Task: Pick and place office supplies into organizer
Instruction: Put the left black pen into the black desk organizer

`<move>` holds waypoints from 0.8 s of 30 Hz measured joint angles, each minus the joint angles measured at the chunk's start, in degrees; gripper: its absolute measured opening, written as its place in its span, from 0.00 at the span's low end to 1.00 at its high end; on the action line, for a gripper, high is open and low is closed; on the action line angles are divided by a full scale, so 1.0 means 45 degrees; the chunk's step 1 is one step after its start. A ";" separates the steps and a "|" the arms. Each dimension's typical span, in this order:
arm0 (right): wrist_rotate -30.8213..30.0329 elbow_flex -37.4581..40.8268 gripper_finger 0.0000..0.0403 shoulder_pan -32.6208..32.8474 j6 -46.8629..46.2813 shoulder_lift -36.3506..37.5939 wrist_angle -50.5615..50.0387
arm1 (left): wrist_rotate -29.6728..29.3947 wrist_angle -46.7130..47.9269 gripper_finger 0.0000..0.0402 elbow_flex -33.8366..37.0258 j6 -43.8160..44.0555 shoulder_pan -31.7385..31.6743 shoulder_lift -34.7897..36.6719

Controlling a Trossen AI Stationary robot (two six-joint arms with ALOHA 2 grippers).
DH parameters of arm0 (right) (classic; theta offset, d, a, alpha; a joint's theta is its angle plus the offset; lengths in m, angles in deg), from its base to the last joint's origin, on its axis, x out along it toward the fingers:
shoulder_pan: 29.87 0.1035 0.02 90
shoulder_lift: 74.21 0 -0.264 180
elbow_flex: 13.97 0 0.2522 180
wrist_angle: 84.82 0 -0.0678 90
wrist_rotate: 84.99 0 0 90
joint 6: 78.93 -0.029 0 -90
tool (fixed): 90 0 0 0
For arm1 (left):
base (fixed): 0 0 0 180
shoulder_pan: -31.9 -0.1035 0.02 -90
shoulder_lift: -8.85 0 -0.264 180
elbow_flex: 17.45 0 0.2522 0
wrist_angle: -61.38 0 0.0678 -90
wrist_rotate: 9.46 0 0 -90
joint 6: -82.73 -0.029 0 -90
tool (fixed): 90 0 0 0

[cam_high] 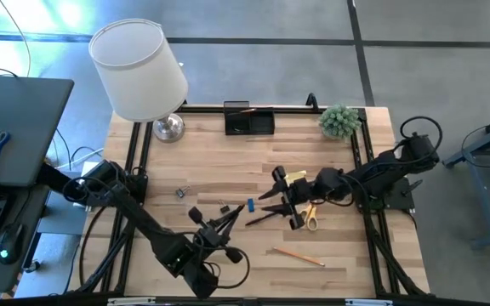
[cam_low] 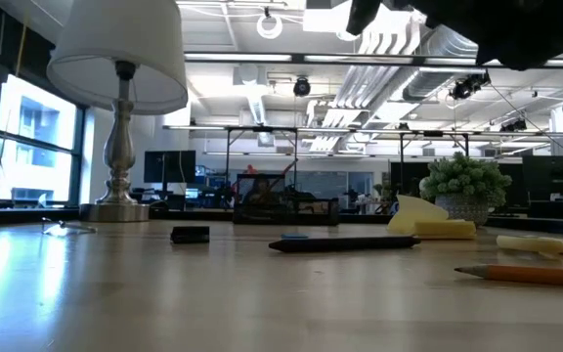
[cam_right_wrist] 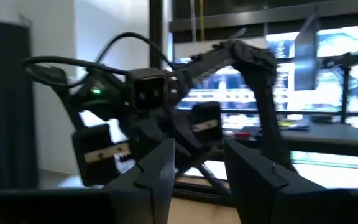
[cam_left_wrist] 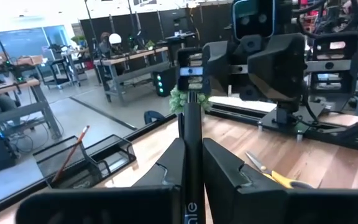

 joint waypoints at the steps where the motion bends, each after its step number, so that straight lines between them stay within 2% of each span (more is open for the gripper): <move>1: 0.0178 -0.0114 0.33 -0.0001 -0.0127 -0.0120 0.0055 | 0.0051 -0.0401 0.05 0.0000 -0.0380 -0.0067 0.0000; 7: 0.0683 -0.1148 0.34 -0.0001 -0.0397 -0.1053 0.0031 | 0.0892 -0.2655 0.04 0.0000 -0.2702 -0.0338 0.0000; 12: 0.0743 -0.1328 0.34 -0.0007 -0.0402 -0.1212 0.0064 | 0.1527 -0.4112 0.05 0.0000 -0.4122 -0.0388 0.0000; 24: 0.0934 -0.1324 0.34 0.0024 -0.0303 -0.1212 0.0216 | 0.1932 -0.4254 0.05 -0.0005 -0.4253 -0.0379 -0.0001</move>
